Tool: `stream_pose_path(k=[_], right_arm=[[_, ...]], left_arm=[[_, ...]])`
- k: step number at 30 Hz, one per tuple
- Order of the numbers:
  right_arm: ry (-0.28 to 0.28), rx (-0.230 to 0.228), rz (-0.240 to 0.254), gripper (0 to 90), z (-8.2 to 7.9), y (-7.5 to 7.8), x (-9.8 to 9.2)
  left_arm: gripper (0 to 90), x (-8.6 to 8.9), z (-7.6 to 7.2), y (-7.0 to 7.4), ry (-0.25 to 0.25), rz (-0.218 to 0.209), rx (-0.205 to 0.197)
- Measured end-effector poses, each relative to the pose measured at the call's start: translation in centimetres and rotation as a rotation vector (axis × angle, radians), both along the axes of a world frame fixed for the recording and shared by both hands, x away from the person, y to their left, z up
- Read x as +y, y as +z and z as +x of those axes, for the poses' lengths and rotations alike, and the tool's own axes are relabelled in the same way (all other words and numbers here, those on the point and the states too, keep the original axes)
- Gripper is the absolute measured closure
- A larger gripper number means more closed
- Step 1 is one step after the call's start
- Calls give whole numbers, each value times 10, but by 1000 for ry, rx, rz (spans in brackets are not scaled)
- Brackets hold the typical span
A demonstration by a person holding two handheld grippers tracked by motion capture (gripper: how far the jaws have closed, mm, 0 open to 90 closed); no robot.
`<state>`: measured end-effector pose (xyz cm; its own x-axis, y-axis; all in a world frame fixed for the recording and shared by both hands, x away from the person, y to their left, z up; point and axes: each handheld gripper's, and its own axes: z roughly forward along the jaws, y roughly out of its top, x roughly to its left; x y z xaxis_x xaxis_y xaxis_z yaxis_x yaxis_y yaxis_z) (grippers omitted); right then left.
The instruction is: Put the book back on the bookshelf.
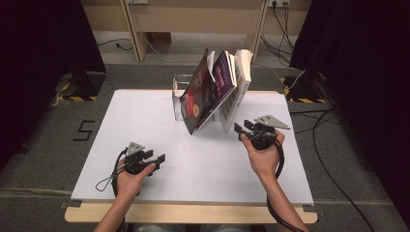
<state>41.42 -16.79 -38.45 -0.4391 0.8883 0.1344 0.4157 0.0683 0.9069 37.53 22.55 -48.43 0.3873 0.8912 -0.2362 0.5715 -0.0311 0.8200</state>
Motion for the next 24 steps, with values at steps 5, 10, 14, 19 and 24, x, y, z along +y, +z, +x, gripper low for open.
stream_pose_path(k=[5, 10, 14, 19, 24], right_arm=[[-15, 8, -6, 549, -3, -7, -6], [-21, 17, -8, 548, -5, -11, -9], [-31, 20, -11, 548, -7, -15, -14], [-47, 25, -22, 546, -9, -20, -22], [-61, 35, -23, 545, -11, -24, -28]], left_arm=[[399, 0, 0, 0, -1, 1, 1], [399, -1, 0, 0, -2, 1, 2], [399, 0, 0, -1, -1, 3, 2], [393, 0, 0, -1, 3, 5, 2], [393, 0, 0, -1, 2, 6, 4]])
